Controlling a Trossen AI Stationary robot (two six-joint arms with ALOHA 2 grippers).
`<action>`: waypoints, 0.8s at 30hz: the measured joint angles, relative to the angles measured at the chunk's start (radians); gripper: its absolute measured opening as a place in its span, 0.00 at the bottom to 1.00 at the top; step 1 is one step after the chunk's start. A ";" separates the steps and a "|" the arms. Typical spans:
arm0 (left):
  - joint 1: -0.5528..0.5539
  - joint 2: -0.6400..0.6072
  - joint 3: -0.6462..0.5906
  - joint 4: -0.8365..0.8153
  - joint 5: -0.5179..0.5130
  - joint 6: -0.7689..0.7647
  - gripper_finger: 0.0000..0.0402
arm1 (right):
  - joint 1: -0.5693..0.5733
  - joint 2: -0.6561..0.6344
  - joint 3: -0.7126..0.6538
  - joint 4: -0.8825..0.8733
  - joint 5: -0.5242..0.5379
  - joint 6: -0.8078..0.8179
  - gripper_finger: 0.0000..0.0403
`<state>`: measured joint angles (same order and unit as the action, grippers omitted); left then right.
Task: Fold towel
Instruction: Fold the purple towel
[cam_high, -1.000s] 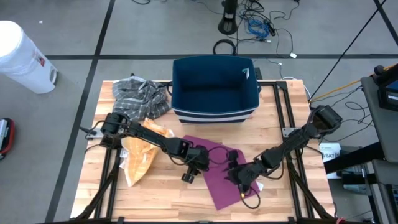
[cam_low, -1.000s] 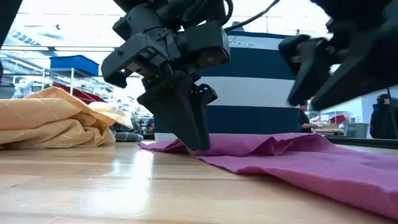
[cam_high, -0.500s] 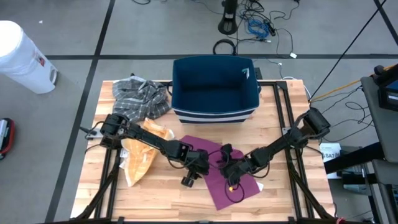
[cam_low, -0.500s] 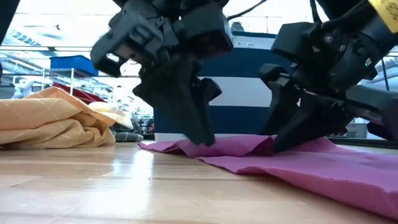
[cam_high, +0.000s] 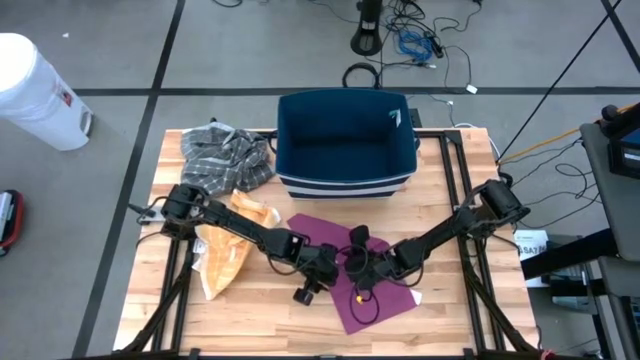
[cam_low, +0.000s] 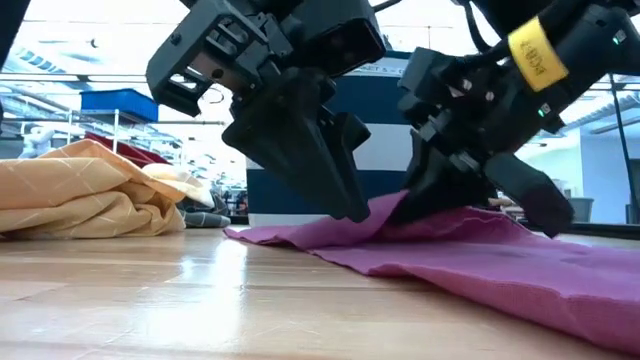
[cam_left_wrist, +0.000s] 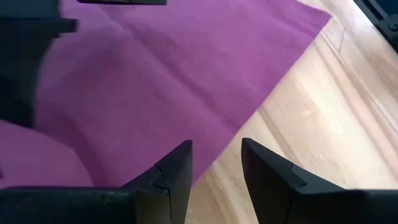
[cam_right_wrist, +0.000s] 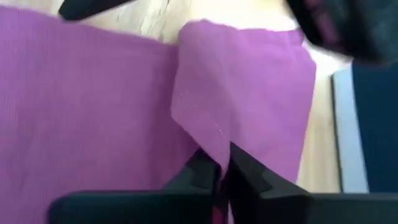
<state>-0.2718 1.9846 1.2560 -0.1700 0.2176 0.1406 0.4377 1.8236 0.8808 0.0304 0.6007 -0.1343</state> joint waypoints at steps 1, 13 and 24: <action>-0.003 -0.001 0.000 -0.001 0.000 0.001 0.36 | 0.000 -0.004 0.006 0.000 0.000 -0.006 0.02; -0.106 -0.140 0.000 0.003 -0.235 0.076 0.23 | -0.102 -0.170 0.022 -0.125 0.125 0.017 0.00; -0.184 -0.199 0.000 -0.029 -0.268 0.071 0.23 | -0.190 -0.227 0.020 -0.550 0.170 0.222 0.12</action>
<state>-0.4556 1.7851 1.2564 -0.1988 -0.0505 0.2111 0.2481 1.5970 0.9012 -0.5194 0.7704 0.0877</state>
